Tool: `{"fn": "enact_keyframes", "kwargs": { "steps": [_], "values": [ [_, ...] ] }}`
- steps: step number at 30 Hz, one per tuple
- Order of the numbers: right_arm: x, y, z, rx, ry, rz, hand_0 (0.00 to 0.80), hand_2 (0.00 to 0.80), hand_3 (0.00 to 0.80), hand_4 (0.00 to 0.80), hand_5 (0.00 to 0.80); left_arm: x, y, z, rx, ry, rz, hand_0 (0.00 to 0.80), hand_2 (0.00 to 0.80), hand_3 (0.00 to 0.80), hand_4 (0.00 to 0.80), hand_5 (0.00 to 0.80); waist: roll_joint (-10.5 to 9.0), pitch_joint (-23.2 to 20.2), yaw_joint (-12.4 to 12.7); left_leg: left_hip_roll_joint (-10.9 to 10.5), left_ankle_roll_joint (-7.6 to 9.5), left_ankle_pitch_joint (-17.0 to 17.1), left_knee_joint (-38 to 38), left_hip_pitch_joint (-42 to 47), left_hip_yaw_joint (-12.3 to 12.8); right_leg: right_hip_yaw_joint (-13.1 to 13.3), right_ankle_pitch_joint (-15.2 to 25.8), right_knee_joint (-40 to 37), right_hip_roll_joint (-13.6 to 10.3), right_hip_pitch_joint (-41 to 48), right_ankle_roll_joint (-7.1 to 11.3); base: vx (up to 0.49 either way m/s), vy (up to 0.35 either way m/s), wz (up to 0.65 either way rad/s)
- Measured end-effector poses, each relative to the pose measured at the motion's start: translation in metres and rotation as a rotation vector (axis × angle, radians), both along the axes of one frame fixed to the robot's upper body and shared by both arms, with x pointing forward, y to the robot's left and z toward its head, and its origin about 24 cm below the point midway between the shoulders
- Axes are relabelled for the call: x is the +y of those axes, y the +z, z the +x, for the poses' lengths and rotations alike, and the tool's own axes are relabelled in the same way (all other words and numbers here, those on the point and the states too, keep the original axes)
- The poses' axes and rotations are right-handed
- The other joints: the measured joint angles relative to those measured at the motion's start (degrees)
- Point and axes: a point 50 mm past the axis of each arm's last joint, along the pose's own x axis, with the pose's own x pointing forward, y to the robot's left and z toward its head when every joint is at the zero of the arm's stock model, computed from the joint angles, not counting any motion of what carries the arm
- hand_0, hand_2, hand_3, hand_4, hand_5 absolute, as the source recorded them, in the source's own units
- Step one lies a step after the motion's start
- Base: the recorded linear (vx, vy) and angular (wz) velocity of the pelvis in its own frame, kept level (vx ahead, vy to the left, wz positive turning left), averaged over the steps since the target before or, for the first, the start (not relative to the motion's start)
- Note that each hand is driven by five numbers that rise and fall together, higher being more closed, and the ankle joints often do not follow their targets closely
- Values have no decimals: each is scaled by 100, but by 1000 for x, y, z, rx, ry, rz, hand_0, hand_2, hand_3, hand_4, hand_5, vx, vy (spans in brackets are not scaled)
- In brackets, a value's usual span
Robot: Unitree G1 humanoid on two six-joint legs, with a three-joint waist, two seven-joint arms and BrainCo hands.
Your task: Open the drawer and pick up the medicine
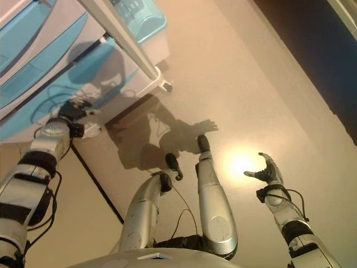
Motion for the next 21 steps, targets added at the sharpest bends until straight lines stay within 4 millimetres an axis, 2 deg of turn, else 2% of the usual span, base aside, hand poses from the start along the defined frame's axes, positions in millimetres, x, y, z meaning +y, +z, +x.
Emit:
{"fn": "enact_keyframes", "kwargs": {
  "steps": [3,6,10,13,17,19,21],
  "values": [
    [5,-4,-2,10,21,-7,0,0,0,0,0,5,-3,-5,-77,174,-76,0,0,0,0,0,-49,-3,-46,18,-3,-70,138,-37,-28,69,-21,70,64,-40,27,0,-29,-16],
    [6,-4,-2,10,24,-5,0,0,0,0,0,12,6,-8,-160,307,-114,0,0,0,0,0,-91,-10,-40,19,-6,-89,241,-97,-155,51,-22,65,115,-49,29,-3,-14,-4],
    [7,-4,-1,10,26,-3,0,0,0,0,0,15,17,-7,-208,341,-108,0,0,0,0,0,-117,-8,-19,12,4,-87,305,-198,-318,-30,-22,-42,140,-48,30,-17,-52,0],
    [13,-7,-2,11,30,16,0,0,0,0,0,13,18,-5,-224,288,-137,0,0,0,0,0,-164,-9,-17,22,31,-33,288,-205,-350,-80,2,-38,96,-28,63,-94,-149,8],
    [26,-12,0,21,51,61,0,0,0,0,0,3,20,1,-281,72,-199,0,0,0,0,0,-227,6,106,-6,25,15,196,-184,-437,-122,21,-128,76,50,53,-34,-124,13],
    [31,-15,-1,41,63,90,0,0,0,0,0,-7,12,-1,-299,-69,-236,0,0,0,0,0,-258,23,115,-55,13,23,83,23,-524,-171,64,-189,22,287,26,6,-152,29],
    [36,-20,-2,69,77,124,0,0,0,0,0,-17,-5,-6,-286,-183,-273,0,0,0,0,0,-259,23,132,-120,-25,103,-193,390,-613,-287,89,-369,-55,663,-6,38,-177,28]
  ]
}}
